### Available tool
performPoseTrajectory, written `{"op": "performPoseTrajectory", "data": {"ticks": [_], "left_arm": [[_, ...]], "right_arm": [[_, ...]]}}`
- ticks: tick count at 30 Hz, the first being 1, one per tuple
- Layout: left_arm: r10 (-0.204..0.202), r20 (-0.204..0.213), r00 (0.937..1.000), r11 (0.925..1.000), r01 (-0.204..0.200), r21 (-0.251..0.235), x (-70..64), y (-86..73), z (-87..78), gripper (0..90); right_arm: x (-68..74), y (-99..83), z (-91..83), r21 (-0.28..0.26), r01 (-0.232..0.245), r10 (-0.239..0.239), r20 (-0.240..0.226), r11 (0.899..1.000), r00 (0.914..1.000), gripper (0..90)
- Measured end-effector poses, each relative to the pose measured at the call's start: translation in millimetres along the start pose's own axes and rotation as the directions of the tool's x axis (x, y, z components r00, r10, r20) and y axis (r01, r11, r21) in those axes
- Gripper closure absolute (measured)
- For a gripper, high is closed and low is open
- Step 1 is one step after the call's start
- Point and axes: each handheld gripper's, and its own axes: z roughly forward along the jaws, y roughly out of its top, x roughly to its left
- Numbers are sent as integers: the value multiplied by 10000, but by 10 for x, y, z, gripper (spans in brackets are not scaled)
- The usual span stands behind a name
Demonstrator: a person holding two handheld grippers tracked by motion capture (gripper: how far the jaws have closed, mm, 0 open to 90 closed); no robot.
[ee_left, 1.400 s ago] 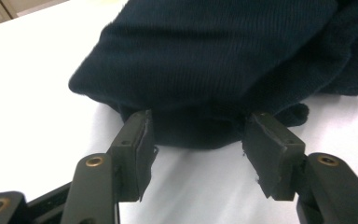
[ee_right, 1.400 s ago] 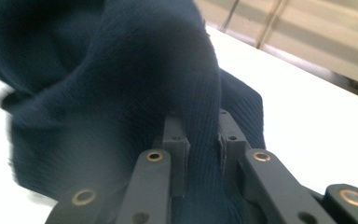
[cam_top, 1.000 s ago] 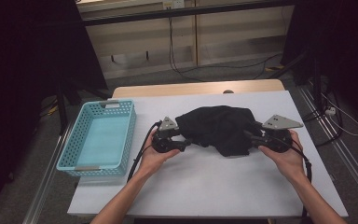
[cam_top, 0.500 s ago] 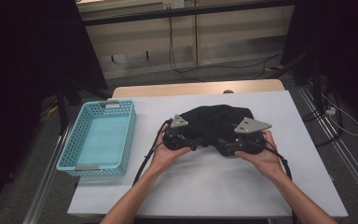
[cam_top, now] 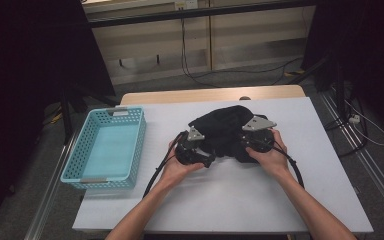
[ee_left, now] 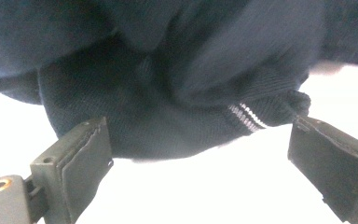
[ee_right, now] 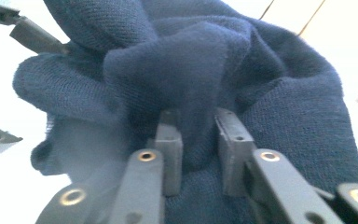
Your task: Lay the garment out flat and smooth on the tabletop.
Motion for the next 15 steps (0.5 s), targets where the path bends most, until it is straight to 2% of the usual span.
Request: {"op": "performPoseTrajectory", "data": {"ticks": [3, 6, 8, 10, 11, 14, 15], "left_arm": [[-79, -3, 10000, 9987, 79, -512, -8, 28, 16, 65], [56, -12, 10000, 9981, -57, -611, -24, 78, 41, 73], [-24, 9, 10000, 9975, 24, -702, -27, 108, 86, 83], [5, 88, 10000, 9985, 0, -546, -27, 137, 151, 77], [-133, 104, 9999, 9987, 138, -482, -40, 148, 188, 66], [-64, 58, 10000, 9998, 65, -183, -57, 162, 275, 59], [-196, 262, 9995, 9996, 202, -222, -49, 158, 292, 74]], "right_arm": [[-92, -8, -63, -115, -173, 174, 74, 9998, 9998, 785], [-203, -24, -137, -203, -425, 433, 415, 9989, 9982, 793], [-286, -41, -178, -207, -583, 595, 678, 9981, 9959, 796], [-347, -69, -197, -153, -703, 713, 817, 9974, 9941, 798], [-361, -85, -201, -123, -781, 789, 830, 9969, 9934, 798], [-363, -131, -201, -115, -815, 822, 762, 9966, 9937, 798], [-358, -145, -196, -112, -789, 795, 709, 9968, 9943, 797]]}}
